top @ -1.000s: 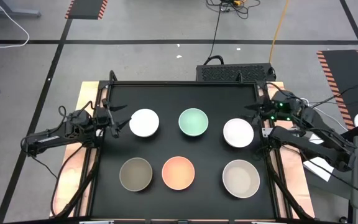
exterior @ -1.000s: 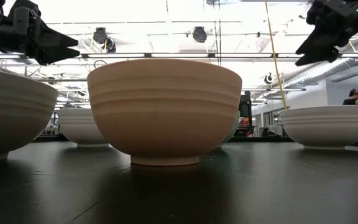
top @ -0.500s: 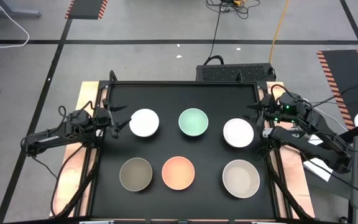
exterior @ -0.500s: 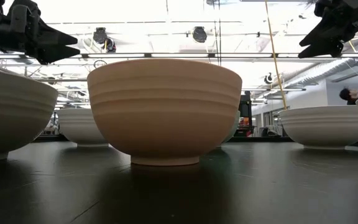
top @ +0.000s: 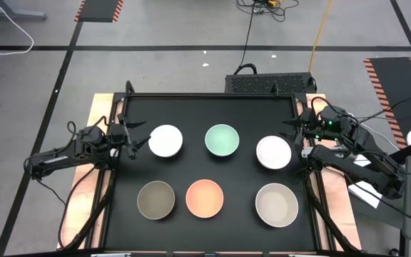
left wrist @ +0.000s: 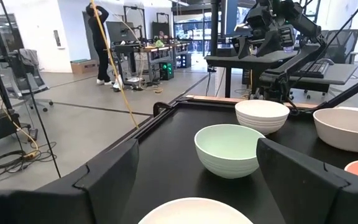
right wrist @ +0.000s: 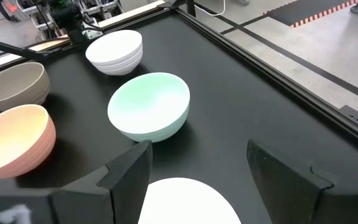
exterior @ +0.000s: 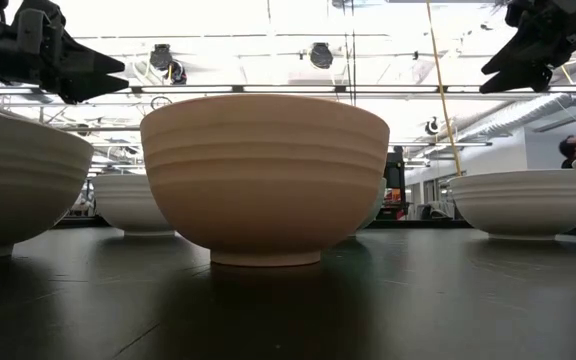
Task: Nest bowls inside each other
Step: Stack the right white bowl on the light green bowl
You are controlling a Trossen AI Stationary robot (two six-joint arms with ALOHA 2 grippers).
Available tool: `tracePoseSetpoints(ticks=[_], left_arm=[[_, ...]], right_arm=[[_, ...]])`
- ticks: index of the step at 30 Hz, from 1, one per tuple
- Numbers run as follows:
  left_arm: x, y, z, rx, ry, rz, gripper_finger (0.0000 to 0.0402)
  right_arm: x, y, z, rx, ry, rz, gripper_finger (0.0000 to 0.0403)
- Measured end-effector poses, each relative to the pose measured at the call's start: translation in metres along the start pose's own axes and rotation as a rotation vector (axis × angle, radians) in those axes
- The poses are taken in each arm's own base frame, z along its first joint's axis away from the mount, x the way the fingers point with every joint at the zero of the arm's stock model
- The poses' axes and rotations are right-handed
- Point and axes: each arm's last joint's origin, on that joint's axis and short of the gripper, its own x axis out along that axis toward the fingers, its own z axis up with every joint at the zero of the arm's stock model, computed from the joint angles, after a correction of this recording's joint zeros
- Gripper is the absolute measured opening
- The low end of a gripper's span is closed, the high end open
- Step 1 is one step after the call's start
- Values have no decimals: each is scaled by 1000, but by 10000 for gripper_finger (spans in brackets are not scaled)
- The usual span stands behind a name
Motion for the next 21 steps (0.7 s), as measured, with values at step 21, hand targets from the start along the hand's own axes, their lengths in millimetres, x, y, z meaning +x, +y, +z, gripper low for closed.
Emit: tracePoseSetpoints(ticks=[21], left_arm=[[0,-1,-1,-20,10,-48,328]], right_arm=[[31,-7,-12,223,376,-6,254]])
